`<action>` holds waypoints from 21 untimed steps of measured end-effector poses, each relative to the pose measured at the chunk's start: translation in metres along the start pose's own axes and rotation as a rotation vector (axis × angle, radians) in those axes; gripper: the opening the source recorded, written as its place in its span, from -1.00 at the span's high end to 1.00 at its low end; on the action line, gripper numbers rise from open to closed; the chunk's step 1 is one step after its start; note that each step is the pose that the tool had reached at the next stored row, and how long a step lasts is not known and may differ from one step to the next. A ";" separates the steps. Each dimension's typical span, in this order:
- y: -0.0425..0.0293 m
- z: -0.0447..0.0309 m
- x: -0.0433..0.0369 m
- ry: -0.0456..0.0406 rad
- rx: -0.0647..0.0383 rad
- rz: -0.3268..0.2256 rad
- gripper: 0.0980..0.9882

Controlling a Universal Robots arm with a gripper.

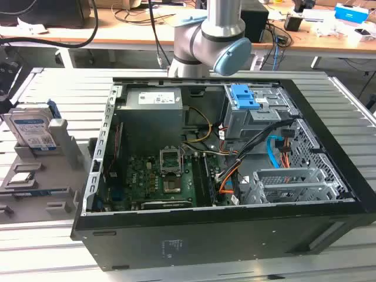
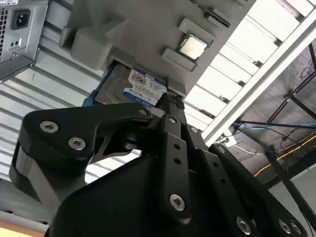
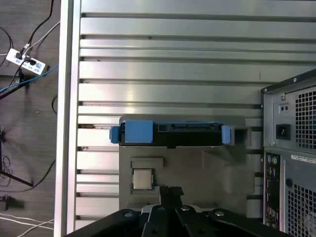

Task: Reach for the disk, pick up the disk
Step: 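Pick up the disk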

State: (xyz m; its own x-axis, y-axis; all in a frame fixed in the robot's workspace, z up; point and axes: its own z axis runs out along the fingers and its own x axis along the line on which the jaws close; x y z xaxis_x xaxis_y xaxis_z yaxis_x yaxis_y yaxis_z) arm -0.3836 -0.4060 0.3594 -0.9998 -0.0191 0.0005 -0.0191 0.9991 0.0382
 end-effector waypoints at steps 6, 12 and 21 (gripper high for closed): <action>0.0000 0.0000 0.0000 0.0057 0.000 -0.148 0.98; 0.0000 0.0000 0.0000 0.0099 -0.001 -0.261 0.98; 0.0000 0.0000 0.0000 0.0151 -0.001 -0.397 0.98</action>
State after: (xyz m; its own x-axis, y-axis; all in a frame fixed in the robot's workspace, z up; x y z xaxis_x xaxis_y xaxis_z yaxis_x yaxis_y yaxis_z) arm -0.3836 -0.4060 0.3594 -0.9145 -0.4046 0.0003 -0.4043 0.9138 0.0389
